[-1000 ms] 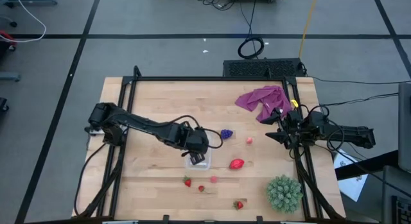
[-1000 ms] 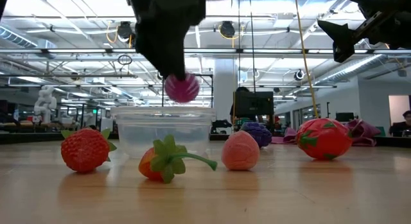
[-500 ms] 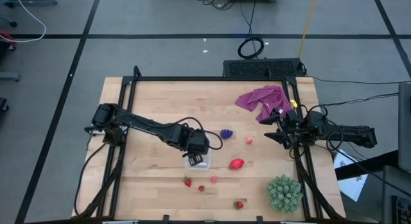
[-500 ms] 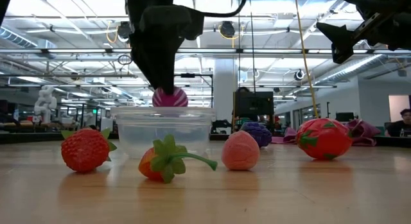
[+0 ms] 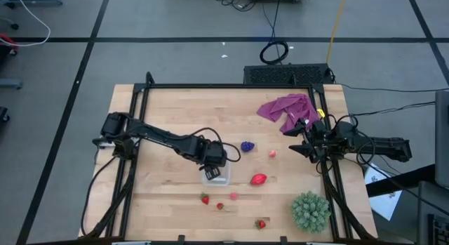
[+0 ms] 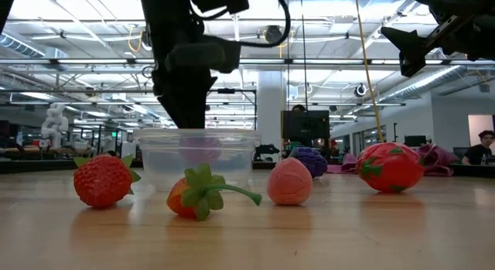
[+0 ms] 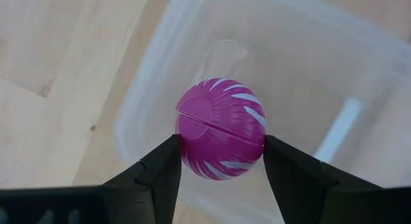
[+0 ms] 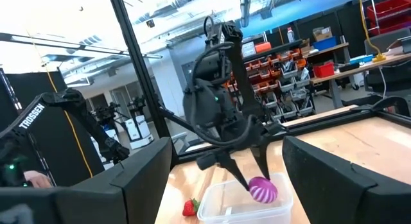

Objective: Pick and placing Produce into tupperware
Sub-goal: Put the purple onion into the transparent bin, then put the purple grapes into the transparent bin

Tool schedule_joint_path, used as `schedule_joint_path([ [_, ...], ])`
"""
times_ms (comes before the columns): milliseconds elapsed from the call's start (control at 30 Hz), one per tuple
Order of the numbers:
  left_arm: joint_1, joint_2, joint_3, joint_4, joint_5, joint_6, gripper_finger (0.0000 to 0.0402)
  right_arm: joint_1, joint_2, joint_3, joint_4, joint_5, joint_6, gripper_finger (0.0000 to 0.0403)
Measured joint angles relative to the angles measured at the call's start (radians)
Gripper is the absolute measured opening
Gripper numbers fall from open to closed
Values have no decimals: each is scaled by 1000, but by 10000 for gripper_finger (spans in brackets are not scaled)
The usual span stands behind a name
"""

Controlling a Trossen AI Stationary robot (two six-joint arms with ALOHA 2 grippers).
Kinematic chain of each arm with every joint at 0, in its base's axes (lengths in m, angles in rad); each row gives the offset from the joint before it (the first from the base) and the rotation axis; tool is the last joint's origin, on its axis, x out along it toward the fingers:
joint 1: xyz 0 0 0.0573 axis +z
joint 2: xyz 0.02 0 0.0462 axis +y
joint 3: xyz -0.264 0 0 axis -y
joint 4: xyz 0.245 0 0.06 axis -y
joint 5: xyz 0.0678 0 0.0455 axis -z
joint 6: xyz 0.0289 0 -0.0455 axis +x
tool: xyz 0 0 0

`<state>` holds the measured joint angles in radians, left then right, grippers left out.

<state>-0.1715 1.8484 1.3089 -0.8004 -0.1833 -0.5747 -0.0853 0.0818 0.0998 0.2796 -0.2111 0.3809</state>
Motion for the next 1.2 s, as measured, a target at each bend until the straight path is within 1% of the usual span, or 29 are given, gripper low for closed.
schedule_joint_path([
  [167, 21, 0, -37, 69, 2, 3, 202, 0, 0, 0, 0, 0, 0, 290],
  [500, 21, 0, -37, 74, 12, 15, 203, 0, 0, 0, 0, 0, -3, 290],
  [567, 22, 0, -37, 75, 29, 15, 204, 0, 0, 0, 0, 0, -3, 290],
  [667, 23, 0, -37, 81, 32, 13, 216, 0, 0, 0, 0, 0, -3, 290],
  [933, 23, 0, -37, 99, 29, 17, 265, 0, 0, 0, 0, 0, -3, 290],
  [1067, 23, 0, -37, 96, 27, 18, 278, 0, 0, 0, 0, 0, -3, 290],
  [1200, 25, 0, -36, 94, 27, 27, 282, 0, 0, 0, 0, 0, -3, 290],
])
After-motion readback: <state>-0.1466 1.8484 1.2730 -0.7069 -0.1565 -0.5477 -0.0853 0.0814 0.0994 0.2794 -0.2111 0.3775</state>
